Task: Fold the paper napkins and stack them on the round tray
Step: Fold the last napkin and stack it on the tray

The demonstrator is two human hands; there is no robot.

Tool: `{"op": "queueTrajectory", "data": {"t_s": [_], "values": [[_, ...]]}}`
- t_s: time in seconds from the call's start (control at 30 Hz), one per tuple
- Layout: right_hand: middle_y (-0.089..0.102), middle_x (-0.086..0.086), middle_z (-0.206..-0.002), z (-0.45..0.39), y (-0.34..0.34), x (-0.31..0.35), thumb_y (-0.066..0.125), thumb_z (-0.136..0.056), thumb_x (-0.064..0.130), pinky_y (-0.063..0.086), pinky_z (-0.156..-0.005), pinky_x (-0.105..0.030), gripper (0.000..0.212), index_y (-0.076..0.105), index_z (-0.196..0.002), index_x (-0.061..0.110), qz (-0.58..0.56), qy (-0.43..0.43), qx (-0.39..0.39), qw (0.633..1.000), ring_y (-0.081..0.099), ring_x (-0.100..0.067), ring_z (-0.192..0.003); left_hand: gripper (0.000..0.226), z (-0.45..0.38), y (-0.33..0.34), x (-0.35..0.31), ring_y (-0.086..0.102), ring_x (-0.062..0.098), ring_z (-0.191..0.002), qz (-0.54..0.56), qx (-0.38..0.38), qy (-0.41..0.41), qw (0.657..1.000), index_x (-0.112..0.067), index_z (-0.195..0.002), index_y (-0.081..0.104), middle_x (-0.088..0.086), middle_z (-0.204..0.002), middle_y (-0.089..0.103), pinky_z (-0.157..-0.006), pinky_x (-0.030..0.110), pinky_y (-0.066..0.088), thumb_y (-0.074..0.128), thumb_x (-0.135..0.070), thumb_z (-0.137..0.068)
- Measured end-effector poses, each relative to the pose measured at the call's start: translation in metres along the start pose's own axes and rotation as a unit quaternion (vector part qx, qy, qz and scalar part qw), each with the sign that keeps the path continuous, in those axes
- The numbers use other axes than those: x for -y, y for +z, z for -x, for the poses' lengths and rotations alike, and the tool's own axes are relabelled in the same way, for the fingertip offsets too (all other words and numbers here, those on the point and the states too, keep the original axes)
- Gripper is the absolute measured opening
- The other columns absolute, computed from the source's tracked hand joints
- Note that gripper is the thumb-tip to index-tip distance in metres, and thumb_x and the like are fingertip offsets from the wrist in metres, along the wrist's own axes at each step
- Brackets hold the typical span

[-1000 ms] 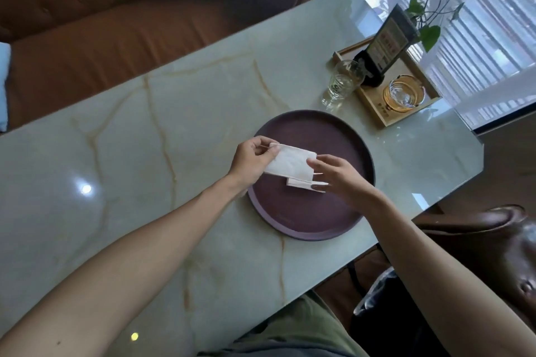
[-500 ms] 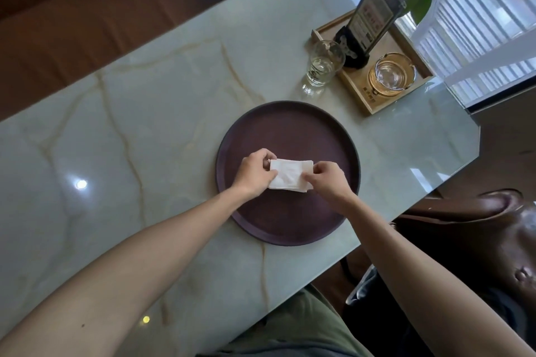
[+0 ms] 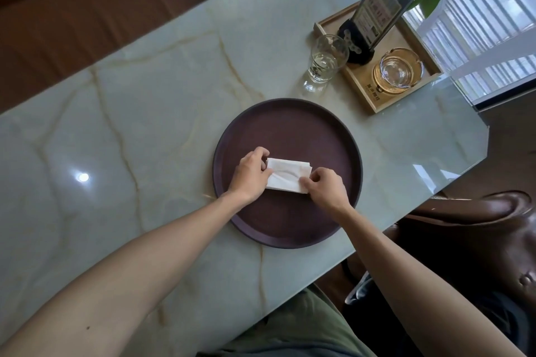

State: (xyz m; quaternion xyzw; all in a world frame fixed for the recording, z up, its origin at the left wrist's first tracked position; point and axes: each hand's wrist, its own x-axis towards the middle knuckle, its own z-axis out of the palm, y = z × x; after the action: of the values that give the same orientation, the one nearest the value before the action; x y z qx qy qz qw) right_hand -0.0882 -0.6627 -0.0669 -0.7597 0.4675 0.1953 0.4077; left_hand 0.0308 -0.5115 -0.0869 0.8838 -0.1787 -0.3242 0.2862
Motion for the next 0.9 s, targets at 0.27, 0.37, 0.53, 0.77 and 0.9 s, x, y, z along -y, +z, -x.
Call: {"op": "queueTrajectory", "data": {"t_s": [0.27, 0.37, 0.53, 0.77, 0.9], "values": [[0.058, -0.006, -0.121, 0.003, -0.009, -0.004, 0.073, -0.083, 0.041, 0.047, -0.085, -0.041, 0.049, 0.053, -0.118, 0.012, 0.146, -0.212, -0.085, 0.963, 0.055, -0.028, -0.113, 0.077, 0.004, -0.006, -0.001, 0.053, 0.029, -0.118, -0.212, 0.001, 0.204, 0.956, -0.013, -0.144, 0.048, 0.007, -0.131, 0.051, -0.099, 0.045, 0.047, 0.071, -0.045, -0.078], [0.038, -0.009, -0.155, -0.003, -0.003, 0.005, 0.079, -0.074, 0.052, 0.039, -0.107, -0.047, 0.102, 0.031, -0.153, 0.009, 0.301, -0.284, 0.015, 0.91, 0.036, -0.029, -0.143, 0.098, -0.002, -0.008, -0.009, 0.044, 0.029, -0.132, -0.349, 0.085, 0.247, 0.9, -0.013, -0.153, 0.037, 0.008, -0.146, 0.043, -0.105, 0.042, 0.042, 0.076, -0.051, -0.072], [0.041, -0.006, -0.147, -0.011, 0.009, 0.01, 0.073, -0.082, 0.04, 0.043, -0.101, -0.045, 0.082, 0.035, -0.149, 0.012, 0.392, -0.297, 0.02, 0.87, 0.042, -0.03, -0.137, 0.075, -0.007, -0.006, -0.013, 0.048, 0.028, -0.121, -0.386, 0.107, 0.25, 0.881, -0.014, -0.146, 0.042, 0.007, -0.137, 0.047, -0.094, 0.039, 0.045, 0.074, -0.029, -0.079], [0.044, -0.008, -0.14, -0.008, 0.01, 0.009, 0.072, -0.081, 0.036, 0.043, -0.1, -0.045, 0.08, 0.035, -0.148, 0.013, 0.365, -0.285, 0.018, 0.886, 0.044, -0.032, -0.132, 0.081, -0.002, -0.004, -0.011, 0.049, 0.029, -0.119, -0.339, 0.108, 0.222, 0.908, -0.018, -0.148, 0.039, 0.006, -0.133, 0.047, -0.093, 0.04, 0.044, 0.077, -0.028, -0.077], [0.041, -0.011, -0.143, 0.003, 0.001, 0.005, 0.072, -0.069, 0.055, 0.038, -0.106, -0.049, 0.107, 0.022, -0.153, 0.01, 0.309, -0.199, 0.008, 0.93, 0.041, -0.034, -0.133, 0.112, 0.008, -0.007, -0.011, 0.044, 0.031, -0.124, -0.293, 0.081, 0.13, 0.944, -0.012, -0.155, 0.025, 0.011, -0.137, 0.041, -0.104, 0.041, 0.043, 0.088, -0.041, -0.067]]}}
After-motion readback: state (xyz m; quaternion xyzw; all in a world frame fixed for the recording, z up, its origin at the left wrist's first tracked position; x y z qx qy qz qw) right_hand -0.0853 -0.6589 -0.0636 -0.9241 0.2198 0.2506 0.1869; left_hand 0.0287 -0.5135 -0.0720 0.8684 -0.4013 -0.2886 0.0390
